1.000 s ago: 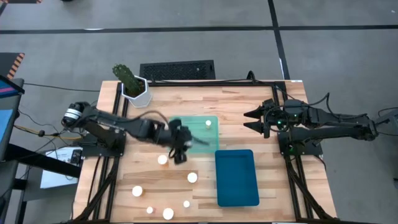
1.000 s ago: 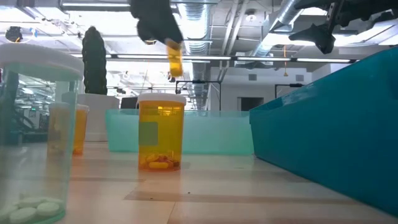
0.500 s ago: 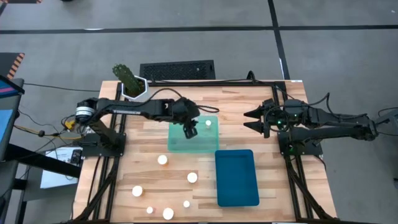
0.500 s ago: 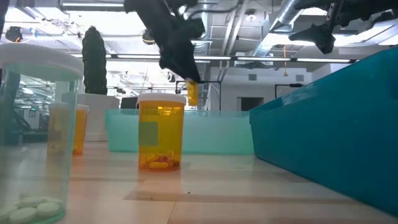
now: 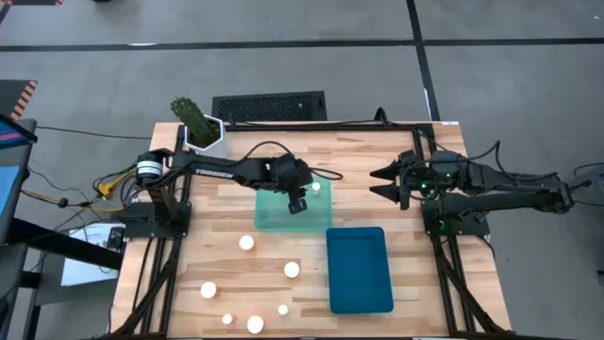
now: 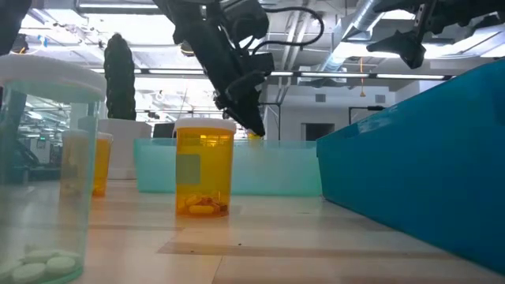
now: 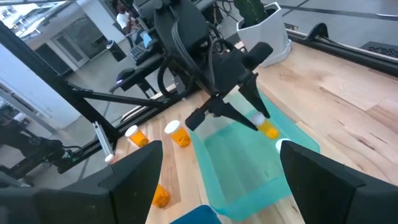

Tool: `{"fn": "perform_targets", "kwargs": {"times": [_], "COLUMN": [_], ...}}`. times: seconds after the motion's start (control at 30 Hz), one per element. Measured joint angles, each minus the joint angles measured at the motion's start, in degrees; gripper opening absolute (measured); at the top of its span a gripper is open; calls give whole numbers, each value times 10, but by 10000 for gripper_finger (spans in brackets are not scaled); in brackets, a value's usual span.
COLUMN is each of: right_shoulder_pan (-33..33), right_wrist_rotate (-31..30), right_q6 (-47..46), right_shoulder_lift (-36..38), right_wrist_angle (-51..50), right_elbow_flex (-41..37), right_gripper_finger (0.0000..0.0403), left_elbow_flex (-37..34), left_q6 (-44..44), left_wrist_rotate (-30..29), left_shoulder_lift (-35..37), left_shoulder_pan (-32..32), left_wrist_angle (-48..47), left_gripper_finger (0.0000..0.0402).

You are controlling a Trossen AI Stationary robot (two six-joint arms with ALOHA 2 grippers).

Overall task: Pick and place medicine bottles into bin by pill shape (circle, oval)
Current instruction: Put the small orange pill bottle into the light blue bin

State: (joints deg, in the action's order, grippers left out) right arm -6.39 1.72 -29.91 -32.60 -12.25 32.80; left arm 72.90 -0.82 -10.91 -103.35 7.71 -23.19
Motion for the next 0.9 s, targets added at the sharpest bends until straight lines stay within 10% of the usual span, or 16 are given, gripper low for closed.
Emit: {"fn": "perform_targets", "kwargs": {"times": [0.9], "right_shoulder_pan": [0], "right_wrist_rotate": [0], "right_q6": [3], "right_shoulder_lift": [0], "right_wrist_angle": [-10], "right_elbow_flex": [0], "right_gripper_finger": [333], "left_elbow_flex": [0], "left_q6": [9], "left_wrist_rotate": [28], "left_shoulder_lift": [-45], "left_shoulder_pan": [9], "left_wrist_angle": [1], "left_gripper_finger": [114]}}
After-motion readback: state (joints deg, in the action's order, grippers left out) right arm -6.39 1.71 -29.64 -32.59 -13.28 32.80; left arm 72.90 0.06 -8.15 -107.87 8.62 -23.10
